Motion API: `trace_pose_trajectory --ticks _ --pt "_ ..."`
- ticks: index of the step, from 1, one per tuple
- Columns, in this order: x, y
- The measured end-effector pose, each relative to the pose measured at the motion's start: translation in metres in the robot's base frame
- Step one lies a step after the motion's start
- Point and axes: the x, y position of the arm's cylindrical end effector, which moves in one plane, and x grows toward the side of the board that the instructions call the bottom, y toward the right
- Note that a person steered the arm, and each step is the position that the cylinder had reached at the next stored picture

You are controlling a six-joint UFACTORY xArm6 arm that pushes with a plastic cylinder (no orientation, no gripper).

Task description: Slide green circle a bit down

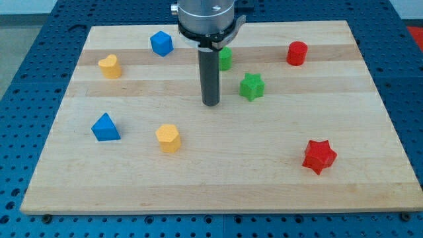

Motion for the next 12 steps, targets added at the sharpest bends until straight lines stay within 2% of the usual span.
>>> trace_pose_trajectory --ticks 1,3,4,6,7,9,11,12 --pt "-0.054 -0.007" --pt "-0.084 -0.064" --pt "-0.135 -0.060" --pt "-0.150 -0.010" --pt "-0.152 0.040" --pt "-0.173 0.067" --pt "-0.157 0.063" --pt "-0.138 0.033"
